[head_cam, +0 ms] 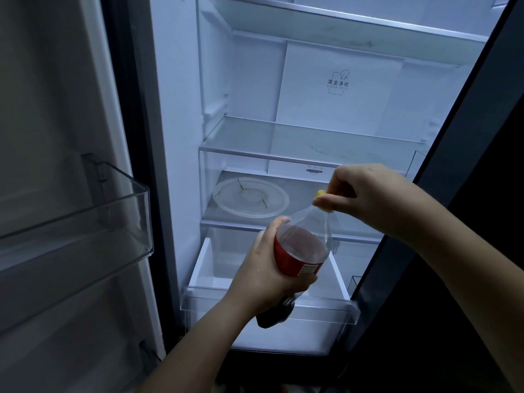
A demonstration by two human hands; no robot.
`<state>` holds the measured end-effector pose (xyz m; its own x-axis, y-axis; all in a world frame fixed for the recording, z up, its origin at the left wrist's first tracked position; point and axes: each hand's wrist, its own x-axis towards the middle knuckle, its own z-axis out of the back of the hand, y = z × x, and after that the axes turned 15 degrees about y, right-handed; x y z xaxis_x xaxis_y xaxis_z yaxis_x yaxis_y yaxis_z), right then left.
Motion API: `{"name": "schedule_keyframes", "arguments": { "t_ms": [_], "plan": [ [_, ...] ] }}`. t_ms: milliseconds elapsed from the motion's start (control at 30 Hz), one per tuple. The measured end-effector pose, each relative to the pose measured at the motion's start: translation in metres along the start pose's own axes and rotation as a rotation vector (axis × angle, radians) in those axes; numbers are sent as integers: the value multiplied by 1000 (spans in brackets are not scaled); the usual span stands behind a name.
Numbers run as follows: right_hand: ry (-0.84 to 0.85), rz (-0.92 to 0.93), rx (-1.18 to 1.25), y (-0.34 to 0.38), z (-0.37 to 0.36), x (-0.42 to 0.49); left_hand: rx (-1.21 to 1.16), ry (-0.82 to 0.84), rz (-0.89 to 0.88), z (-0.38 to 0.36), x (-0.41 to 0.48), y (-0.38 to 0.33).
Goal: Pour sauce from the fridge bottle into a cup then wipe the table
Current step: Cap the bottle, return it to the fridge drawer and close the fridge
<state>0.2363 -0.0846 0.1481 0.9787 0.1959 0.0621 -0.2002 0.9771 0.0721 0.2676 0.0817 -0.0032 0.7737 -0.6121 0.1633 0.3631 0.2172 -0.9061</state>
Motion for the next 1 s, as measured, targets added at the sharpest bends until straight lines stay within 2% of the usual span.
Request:
{"name": "schedule_keyframes", "arguments": {
  "t_ms": [67, 167, 267, 433, 533, 667, 733, 800, 867, 933, 1000],
  "plan": [
    [-101, 104, -78, -1, -6, 1, -16, 29, 0, 4, 0, 1],
    [-112, 337, -46, -11, -8, 3, -21, 83, -12, 11, -1, 2],
    [-146, 439, 38, -16, -13, 8, -18, 154, -25, 20, -1, 2],
    [-59, 338, 197, -9, -18, 16, -10, 164, -32, 22, -1, 2],
    [-163, 231, 154, -3, -24, 13, 18, 100, -20, 13, -1, 0],
    [-329, -12, -16, 10, -30, 9, 77, 55, -12, 6, -2, -3],
    [-398, 96, -119, 8, -27, 7, 73, 98, -7, 10, -3, -4],
    [-367, 325, -169, -3, -22, 7, 67, 168, -7, 15, -4, -5],
    [-327, 476, -160, -12, -20, 8, 78, 226, -3, 18, -4, -7],
    [-358, 472, -162, -11, -23, 11, 79, 238, -3, 19, -2, -8],
    [-411, 357, -185, -4, -24, 14, 87, 200, -4, 17, 1, -8]
  ]
}}
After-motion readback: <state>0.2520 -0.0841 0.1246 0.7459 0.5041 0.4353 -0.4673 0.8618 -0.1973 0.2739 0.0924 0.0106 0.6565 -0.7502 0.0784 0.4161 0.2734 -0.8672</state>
